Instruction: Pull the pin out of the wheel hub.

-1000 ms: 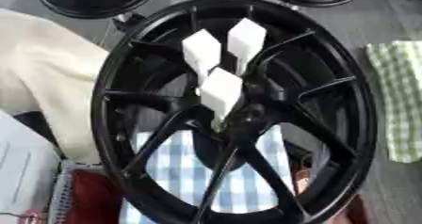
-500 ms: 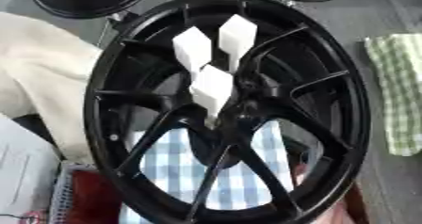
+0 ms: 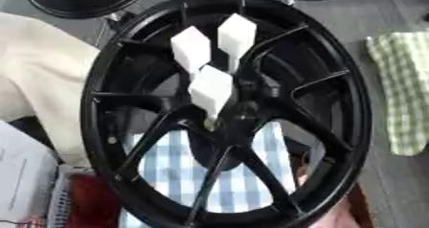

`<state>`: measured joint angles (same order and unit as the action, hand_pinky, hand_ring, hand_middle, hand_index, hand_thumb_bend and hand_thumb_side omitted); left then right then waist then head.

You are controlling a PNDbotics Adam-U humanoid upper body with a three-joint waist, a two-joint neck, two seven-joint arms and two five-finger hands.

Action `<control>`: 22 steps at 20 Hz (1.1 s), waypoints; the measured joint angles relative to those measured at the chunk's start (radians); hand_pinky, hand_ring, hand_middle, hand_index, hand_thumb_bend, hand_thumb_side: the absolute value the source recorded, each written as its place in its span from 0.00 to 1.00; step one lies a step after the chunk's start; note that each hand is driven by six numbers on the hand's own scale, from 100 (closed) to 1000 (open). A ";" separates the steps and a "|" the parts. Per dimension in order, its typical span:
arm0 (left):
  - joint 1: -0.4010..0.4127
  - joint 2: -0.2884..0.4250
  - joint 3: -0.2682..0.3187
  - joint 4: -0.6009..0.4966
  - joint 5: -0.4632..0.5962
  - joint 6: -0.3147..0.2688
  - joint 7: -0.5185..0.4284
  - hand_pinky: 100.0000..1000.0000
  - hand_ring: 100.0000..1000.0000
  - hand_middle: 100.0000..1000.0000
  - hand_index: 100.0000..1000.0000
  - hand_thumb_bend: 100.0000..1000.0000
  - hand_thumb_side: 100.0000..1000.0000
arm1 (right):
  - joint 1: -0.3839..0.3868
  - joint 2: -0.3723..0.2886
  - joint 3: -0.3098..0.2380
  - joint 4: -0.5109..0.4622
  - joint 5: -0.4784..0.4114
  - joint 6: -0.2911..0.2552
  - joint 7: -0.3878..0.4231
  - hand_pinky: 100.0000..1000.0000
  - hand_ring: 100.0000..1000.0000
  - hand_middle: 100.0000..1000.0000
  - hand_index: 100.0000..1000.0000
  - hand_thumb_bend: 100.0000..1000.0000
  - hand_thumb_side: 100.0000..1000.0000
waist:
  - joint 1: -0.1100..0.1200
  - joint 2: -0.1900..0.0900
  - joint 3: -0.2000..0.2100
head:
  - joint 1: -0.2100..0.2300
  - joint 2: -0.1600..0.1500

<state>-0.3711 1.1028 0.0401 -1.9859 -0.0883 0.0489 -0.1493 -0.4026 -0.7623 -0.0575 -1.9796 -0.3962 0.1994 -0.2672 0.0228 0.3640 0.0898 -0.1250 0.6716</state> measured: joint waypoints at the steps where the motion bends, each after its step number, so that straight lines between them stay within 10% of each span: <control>1: -0.021 0.014 -0.008 -0.001 -0.005 0.008 -0.058 0.79 0.75 0.70 0.82 0.21 0.58 | 0.000 0.000 0.001 0.000 0.000 0.000 0.000 0.84 0.71 0.58 0.65 0.00 0.58 | 0.000 0.000 -0.002 | 0.001 0.000; 11: -0.222 0.079 -0.119 -0.004 -0.069 0.067 -0.470 0.79 0.77 0.72 0.82 0.30 0.60 | -0.001 0.000 0.009 0.000 0.000 0.006 0.006 0.84 0.71 0.58 0.65 0.00 0.59 | 0.008 0.008 -0.017 | 0.015 -0.014; 22: -0.521 -0.014 -0.300 0.014 -0.098 0.050 -0.683 0.79 0.77 0.72 0.82 0.30 0.61 | -0.011 0.001 0.022 0.000 0.000 0.018 0.018 0.84 0.71 0.58 0.65 0.00 0.60 | 0.009 0.008 -0.034 | 0.045 -0.024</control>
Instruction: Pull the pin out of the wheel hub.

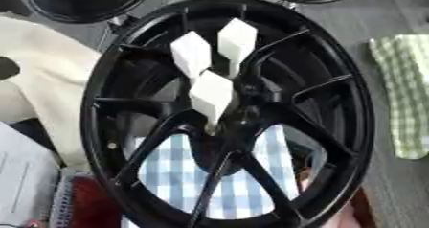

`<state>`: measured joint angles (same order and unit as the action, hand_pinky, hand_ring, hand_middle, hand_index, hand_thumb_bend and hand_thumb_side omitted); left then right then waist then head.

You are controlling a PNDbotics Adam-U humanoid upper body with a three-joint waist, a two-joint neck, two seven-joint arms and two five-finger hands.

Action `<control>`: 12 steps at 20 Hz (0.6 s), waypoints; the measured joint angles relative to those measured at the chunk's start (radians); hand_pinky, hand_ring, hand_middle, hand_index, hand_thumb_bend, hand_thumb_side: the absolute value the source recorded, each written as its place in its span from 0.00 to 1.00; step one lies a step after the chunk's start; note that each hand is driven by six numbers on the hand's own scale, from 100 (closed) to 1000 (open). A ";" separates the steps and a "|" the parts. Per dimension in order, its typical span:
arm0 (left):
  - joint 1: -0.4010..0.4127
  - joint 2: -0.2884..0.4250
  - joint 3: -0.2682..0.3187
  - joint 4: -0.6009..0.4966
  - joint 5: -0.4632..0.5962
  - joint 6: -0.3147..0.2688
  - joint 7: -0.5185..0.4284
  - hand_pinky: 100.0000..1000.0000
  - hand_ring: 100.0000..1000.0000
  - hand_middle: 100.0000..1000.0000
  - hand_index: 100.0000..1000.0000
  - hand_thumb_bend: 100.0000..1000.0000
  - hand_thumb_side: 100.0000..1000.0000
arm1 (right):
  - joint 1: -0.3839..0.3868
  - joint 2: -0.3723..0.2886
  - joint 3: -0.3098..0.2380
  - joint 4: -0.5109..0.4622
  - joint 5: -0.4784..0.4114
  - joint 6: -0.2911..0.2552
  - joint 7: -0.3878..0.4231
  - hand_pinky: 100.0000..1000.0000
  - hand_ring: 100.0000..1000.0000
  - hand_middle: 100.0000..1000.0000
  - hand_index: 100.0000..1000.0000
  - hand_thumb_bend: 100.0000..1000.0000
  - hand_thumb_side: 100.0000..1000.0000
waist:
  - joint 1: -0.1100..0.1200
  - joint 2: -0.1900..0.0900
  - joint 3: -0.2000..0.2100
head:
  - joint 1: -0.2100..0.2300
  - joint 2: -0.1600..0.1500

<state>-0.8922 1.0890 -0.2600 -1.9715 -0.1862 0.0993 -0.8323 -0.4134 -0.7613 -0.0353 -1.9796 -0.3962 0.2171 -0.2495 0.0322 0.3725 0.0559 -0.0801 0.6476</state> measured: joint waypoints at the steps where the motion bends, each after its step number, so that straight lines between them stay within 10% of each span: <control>1: -0.025 -0.017 -0.015 0.009 0.000 -0.002 -0.012 0.79 0.77 0.72 0.82 0.29 0.61 | 0.000 0.000 0.001 0.000 0.000 0.001 0.001 0.84 0.71 0.58 0.65 0.00 0.60 | 0.000 0.000 -0.002 | 0.002 0.000; 12: -0.181 -0.158 -0.124 0.113 0.004 -0.050 -0.053 0.81 0.78 0.74 0.84 0.32 0.52 | -0.012 0.011 0.012 0.000 0.000 0.009 0.009 0.84 0.71 0.58 0.65 0.00 0.61 | 0.012 0.005 -0.028 | 0.027 -0.019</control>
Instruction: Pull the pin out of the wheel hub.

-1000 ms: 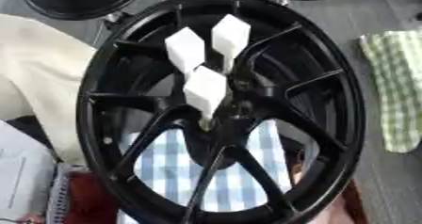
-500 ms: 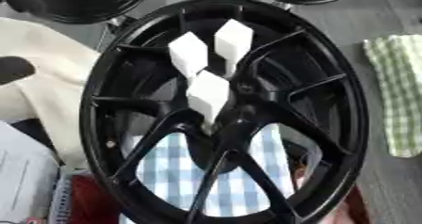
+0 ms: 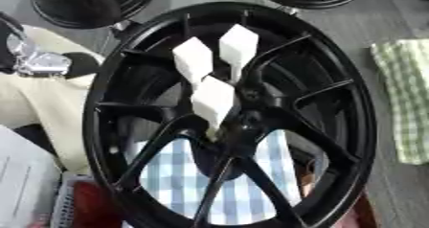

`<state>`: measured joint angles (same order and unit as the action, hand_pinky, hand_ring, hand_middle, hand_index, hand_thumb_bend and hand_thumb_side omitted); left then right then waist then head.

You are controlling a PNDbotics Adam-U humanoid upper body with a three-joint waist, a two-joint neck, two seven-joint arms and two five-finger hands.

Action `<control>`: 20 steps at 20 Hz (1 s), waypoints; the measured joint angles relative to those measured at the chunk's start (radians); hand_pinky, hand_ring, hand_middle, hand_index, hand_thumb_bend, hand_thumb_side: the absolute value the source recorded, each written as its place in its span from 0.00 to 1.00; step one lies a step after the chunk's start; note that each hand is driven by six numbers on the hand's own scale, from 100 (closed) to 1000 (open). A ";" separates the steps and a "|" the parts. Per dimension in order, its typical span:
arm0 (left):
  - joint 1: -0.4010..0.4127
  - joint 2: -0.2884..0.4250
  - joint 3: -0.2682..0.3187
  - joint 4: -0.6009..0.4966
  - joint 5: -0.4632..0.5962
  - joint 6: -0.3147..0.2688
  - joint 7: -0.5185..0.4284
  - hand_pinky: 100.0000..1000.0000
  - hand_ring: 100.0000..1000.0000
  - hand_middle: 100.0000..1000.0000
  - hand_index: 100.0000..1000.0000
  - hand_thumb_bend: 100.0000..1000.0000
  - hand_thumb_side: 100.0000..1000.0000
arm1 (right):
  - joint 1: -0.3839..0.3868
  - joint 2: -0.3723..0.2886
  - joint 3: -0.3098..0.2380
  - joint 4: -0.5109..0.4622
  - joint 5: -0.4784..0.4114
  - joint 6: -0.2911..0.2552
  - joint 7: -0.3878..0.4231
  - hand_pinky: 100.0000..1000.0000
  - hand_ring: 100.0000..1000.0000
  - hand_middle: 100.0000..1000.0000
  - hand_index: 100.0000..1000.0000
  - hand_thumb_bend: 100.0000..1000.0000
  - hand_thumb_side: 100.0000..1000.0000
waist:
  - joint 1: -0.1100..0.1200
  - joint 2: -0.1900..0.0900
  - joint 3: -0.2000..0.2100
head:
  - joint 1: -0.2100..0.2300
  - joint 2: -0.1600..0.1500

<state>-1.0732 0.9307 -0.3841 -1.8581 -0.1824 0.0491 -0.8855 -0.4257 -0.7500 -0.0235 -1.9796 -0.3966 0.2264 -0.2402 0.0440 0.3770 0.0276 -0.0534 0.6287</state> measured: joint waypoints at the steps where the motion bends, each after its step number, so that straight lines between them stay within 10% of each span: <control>1: -0.004 -0.007 -0.006 0.006 0.004 -0.006 -0.001 0.81 0.79 0.75 0.85 0.32 0.51 | -0.004 0.003 0.001 0.000 0.000 0.001 0.001 0.84 0.71 0.58 0.65 0.00 0.61 | 0.003 0.003 -0.005 | 0.003 -0.003; 20: -0.040 -0.058 -0.037 0.048 0.041 -0.052 -0.022 0.83 0.82 0.80 0.86 0.26 0.39 | -0.041 0.037 0.031 0.000 -0.001 0.015 0.027 0.84 0.71 0.58 0.65 0.00 0.64 | 0.034 0.054 -0.085 | 0.070 -0.034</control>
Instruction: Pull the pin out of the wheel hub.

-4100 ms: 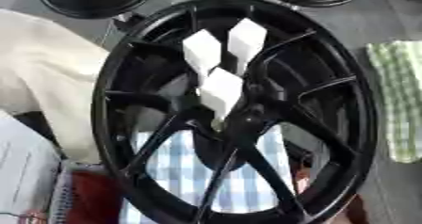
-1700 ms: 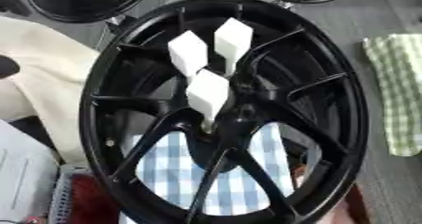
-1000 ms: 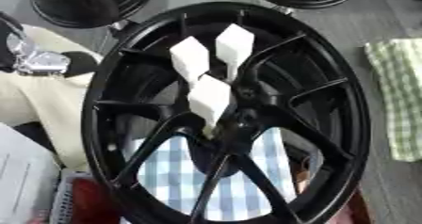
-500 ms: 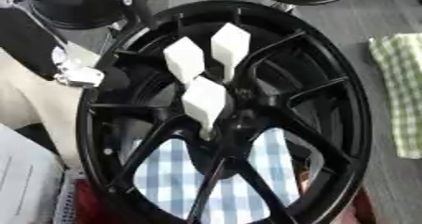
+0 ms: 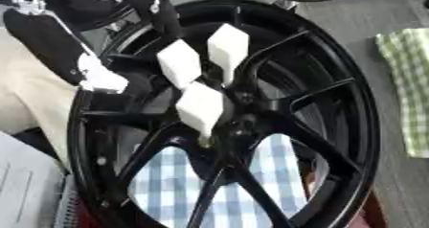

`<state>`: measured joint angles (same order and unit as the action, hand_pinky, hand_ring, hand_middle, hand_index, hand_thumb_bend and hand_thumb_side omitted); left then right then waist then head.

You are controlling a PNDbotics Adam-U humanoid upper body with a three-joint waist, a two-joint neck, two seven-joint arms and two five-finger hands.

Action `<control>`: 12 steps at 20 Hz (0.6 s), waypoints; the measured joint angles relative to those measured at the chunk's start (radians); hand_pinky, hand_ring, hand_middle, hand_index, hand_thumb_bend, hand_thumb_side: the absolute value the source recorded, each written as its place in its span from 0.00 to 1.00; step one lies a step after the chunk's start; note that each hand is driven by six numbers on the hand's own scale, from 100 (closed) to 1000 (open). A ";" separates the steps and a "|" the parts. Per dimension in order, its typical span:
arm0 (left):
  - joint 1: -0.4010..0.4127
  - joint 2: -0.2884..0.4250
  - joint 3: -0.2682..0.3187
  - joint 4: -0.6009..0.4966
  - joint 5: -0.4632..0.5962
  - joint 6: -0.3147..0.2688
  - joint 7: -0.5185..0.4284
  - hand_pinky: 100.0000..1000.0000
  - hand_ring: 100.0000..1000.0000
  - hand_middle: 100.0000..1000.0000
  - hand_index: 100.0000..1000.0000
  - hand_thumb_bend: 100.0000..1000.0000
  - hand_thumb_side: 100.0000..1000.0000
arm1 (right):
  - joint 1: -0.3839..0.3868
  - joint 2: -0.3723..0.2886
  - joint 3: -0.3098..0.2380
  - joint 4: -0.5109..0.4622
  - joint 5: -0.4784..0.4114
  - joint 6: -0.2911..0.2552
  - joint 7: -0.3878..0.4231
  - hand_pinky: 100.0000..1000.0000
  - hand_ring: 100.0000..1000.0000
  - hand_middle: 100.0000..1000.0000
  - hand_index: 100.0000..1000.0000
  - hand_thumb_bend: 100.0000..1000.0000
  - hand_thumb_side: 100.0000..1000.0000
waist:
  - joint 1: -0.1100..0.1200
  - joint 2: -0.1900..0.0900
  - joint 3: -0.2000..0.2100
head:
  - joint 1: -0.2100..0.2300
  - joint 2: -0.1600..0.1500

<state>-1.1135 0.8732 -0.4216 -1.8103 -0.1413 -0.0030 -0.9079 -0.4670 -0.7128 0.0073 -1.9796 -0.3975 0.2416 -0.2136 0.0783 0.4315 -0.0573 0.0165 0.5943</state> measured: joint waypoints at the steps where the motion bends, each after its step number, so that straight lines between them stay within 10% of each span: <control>1: -0.002 -0.001 0.000 0.002 0.000 -0.001 0.000 0.83 0.82 0.80 0.86 0.26 0.38 | -0.001 0.002 0.001 0.000 0.000 0.000 0.003 0.84 0.71 0.58 0.65 0.00 0.65 | 0.000 0.003 -0.004 | 0.002 -0.002; 12: -0.004 -0.005 -0.018 0.024 0.018 -0.005 0.001 0.84 0.83 0.82 0.85 0.21 0.28 | -0.008 0.014 0.012 0.000 0.000 -0.001 0.015 0.84 0.71 0.58 0.64 0.00 0.66 | -0.001 0.030 -0.017 | 0.029 -0.008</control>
<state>-1.1174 0.8685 -0.4399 -1.7866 -0.1234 -0.0079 -0.9069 -0.4752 -0.6985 0.0193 -1.9796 -0.3975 0.2410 -0.1989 0.0776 0.4616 -0.0745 0.0453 0.5868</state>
